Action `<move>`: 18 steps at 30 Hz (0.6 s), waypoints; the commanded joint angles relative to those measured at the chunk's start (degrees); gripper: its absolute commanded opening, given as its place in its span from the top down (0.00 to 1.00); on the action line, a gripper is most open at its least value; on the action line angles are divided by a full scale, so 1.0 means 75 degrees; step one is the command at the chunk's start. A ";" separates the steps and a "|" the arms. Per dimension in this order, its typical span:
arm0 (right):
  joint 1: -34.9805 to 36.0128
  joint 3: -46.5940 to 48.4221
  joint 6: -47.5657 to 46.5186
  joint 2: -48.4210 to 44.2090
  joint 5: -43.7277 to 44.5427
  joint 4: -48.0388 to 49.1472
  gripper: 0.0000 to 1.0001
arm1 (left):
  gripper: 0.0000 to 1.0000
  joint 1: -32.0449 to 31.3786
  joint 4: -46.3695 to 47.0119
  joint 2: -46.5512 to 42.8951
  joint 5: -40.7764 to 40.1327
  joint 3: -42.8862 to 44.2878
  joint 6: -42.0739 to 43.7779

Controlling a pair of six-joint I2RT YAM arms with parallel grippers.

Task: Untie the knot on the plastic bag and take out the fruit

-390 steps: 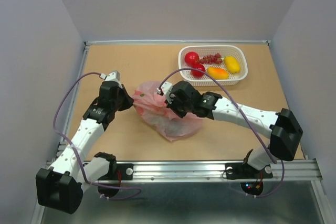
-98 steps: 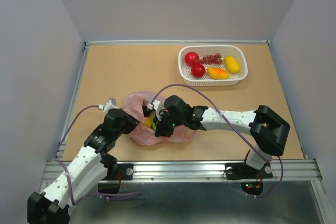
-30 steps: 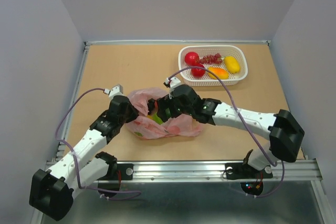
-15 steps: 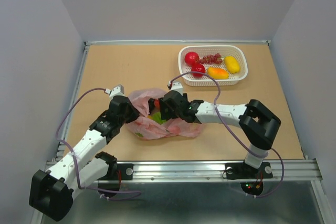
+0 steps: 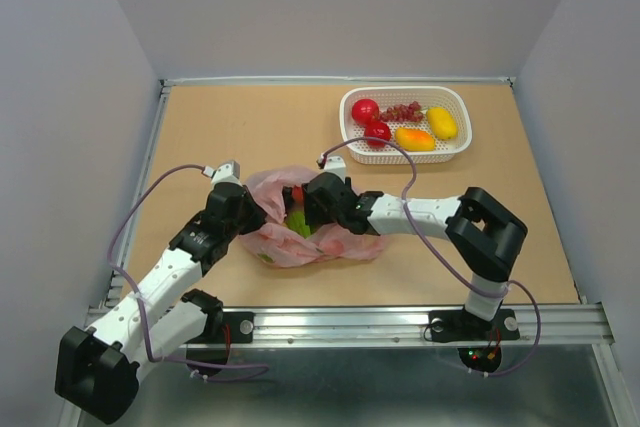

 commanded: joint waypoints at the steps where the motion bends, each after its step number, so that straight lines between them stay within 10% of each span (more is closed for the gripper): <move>1: 0.0015 0.0199 -0.0838 -0.0858 -0.0788 0.0522 0.82 | 1.00 0.0039 0.0330 -0.0138 -0.0429 0.0077 0.0365; 11: 0.0003 0.0221 -0.2504 -0.2534 -0.4141 0.0265 0.93 | 1.00 0.0226 0.0400 0.0424 -0.0828 0.0417 0.0623; 18: -0.1187 0.0830 -0.3266 -0.2911 -0.2048 0.0089 0.95 | 1.00 0.0402 0.0400 0.0706 -0.0898 0.0464 0.0834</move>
